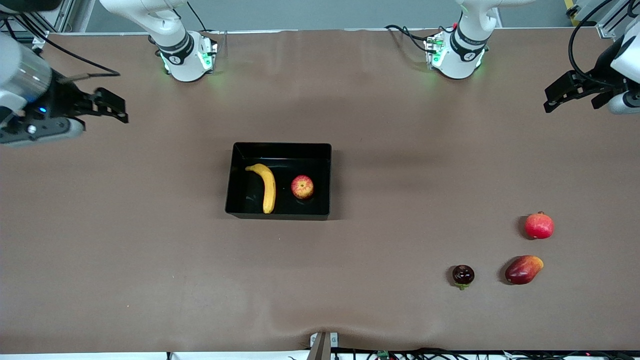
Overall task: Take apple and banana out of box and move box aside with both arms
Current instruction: 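Move the left gripper toward the black box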
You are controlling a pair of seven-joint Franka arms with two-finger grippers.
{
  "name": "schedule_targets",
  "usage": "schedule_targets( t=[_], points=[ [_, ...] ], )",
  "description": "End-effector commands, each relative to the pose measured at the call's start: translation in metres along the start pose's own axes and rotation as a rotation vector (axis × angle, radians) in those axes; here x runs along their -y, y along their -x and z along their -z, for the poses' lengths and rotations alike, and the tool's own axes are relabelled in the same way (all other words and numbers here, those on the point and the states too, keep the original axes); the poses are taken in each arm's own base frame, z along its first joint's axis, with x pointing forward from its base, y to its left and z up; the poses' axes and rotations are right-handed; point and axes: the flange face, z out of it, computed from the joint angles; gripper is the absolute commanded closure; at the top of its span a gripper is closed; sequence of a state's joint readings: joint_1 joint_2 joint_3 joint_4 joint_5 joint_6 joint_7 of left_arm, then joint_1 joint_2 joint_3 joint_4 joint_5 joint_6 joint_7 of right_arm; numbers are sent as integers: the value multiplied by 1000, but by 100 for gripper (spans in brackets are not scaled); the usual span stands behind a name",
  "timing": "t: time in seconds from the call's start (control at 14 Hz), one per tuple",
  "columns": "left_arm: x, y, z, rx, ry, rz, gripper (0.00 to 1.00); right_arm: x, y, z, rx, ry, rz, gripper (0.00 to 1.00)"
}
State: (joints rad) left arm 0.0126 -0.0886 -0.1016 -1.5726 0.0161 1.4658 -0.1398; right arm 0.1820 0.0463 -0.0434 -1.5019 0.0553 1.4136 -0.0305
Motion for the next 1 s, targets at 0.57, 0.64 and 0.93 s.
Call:
schedule_targets(
  t=[0.57,0.64,0.93],
  points=[
    [-18,-20,-10,28,5,-29,0,35,-27,-35,39,1,47,0],
    [-25,-23,-16,35,3,-39,0,36,-29,-39,50,3,49,0],
    [-101,-34,-52,51,-5,10,0,36,-47,-72,109,-30,49,0]
  ],
)
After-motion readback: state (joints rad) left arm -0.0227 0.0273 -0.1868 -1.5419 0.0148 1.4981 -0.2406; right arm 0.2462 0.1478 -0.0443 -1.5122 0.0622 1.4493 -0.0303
